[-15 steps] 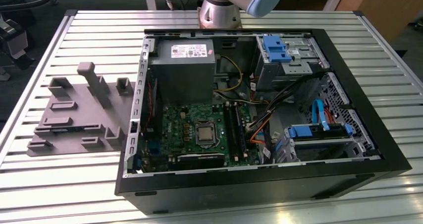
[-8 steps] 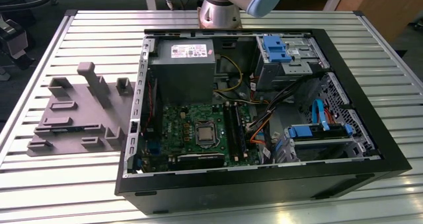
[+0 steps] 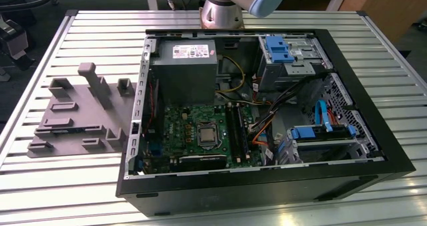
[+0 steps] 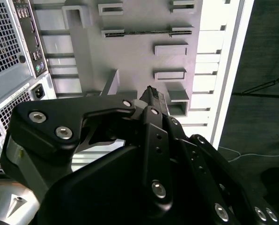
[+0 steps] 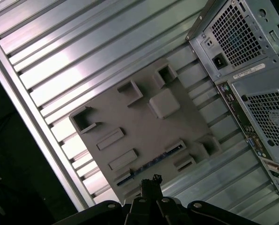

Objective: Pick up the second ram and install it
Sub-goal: 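Pick up the second ram and move it above second insertion slot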

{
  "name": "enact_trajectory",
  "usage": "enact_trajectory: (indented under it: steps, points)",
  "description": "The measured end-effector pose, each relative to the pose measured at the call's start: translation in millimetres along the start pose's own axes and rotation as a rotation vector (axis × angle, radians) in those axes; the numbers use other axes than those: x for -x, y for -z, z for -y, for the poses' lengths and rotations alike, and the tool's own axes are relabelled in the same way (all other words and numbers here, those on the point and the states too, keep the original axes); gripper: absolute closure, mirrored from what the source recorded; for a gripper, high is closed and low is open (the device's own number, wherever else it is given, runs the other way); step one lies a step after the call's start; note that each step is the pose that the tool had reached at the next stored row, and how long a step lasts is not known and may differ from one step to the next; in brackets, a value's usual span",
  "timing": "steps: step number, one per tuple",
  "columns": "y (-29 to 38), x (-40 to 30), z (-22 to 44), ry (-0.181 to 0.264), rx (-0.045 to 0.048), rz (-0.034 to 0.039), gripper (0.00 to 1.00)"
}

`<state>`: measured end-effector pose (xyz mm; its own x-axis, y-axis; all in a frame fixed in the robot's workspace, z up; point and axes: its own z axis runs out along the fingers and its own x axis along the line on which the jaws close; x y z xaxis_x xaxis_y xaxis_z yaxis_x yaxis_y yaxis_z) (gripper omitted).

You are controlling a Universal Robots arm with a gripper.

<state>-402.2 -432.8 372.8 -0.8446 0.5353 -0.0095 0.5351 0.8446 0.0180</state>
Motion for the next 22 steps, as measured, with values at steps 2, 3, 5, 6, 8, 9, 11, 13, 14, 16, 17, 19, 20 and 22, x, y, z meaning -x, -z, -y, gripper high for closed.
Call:
enact_trajectory:
  steps: [2,3,5,6,8,9,11,13,14,16,17,19,20,22]
  points:
    - [-0.1,0.0,0.0,-0.018,-0.0004,0.0005,0.89]
    - [-0.2,0.0,0.0,-0.035,-0.0007,0.0008,0.89]
    - [-0.4,0.0,0.0,-0.073,-0.0013,0.0017,0.89]
    - [-0.5,0.0,0.0,-0.091,-0.0017,0.0021,0.89]
    - [-0.7,0.0,0.0,-0.126,-0.0024,0.003,0.89]
    - [-0.8,0.0,0.0,-0.144,-0.0027,0.0034,0.89]
    - [-1.0,0.0,0.0,-0.181,-0.0034,0.0042,0.89]
    - [-1.2,0.0,0.0,-0.217,-0.0038,0.0048,0.89]
    - [-1.4,0.0,0.0,-0.236,-0.004,0.0051,0.89]
    - [-1.7,0.0,0.0,-0.272,-0.0043,0.0058,0.89]
    - [-1.8,0.0,0.0,-0.29,-0.0045,0.0061,0.89]
    - [-2.1,0.0,0.0,-0.327,-0.005,0.0069,0.89]
    - [-2.2,0.0,0.0,-0.345,-0.0053,0.0073,0.89]
    - [-2.4,0.0,0.1,-0.38,-0.0059,0.0081,0.89]
